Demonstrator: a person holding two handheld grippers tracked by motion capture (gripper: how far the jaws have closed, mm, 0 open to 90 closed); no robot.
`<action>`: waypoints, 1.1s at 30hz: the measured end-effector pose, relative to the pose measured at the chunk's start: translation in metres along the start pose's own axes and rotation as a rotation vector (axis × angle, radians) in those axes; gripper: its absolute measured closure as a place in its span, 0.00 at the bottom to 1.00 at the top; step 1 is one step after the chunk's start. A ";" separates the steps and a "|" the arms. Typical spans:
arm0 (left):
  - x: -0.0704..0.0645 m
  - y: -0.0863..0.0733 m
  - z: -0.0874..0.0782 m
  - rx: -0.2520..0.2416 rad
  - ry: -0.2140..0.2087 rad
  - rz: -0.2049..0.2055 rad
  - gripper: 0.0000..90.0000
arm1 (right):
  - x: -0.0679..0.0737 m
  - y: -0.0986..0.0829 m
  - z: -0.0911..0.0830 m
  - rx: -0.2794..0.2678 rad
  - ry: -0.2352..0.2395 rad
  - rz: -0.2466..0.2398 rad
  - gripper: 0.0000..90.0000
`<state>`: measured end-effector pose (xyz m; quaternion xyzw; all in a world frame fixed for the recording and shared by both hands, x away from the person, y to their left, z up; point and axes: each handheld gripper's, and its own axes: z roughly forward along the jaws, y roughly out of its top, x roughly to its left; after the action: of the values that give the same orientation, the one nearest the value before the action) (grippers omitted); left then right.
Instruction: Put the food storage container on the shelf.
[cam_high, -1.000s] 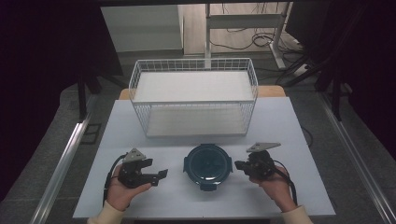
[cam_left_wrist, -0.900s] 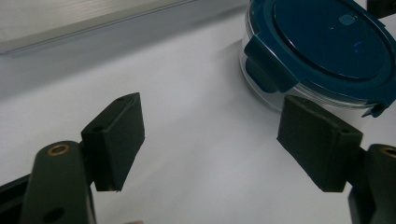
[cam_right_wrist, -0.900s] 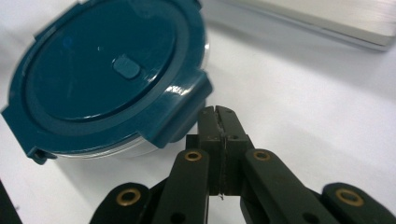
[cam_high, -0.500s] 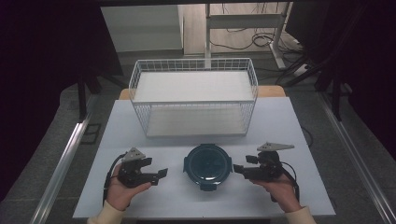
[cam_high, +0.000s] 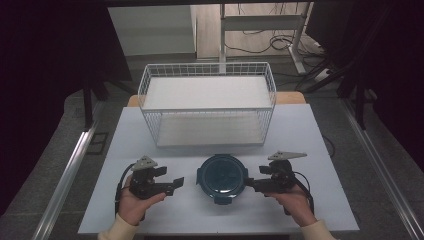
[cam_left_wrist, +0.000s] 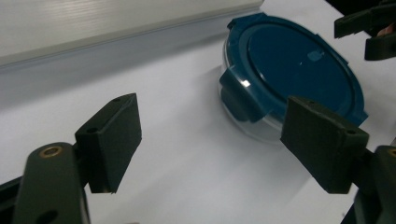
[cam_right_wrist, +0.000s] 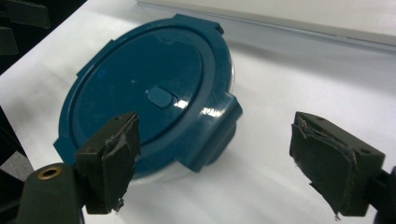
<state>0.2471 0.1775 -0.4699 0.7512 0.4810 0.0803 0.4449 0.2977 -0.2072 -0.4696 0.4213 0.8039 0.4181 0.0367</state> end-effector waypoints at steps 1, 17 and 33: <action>0.000 0.002 0.002 0.002 -0.004 -0.007 0.21 | 0.000 0.002 0.001 0.001 -0.002 0.003 0.17; -0.001 0.022 0.039 0.065 -0.102 -0.152 0.14 | 0.003 0.014 0.021 0.028 -0.003 0.095 0.11; -0.003 0.015 0.072 0.134 -0.247 -0.244 0.14 | 0.001 0.003 0.038 0.072 0.059 0.201 0.09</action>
<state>0.2950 0.1307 -0.5005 0.7194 0.5143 -0.0993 0.4562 0.3147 -0.1806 -0.4916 0.4883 0.7730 0.4027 -0.0441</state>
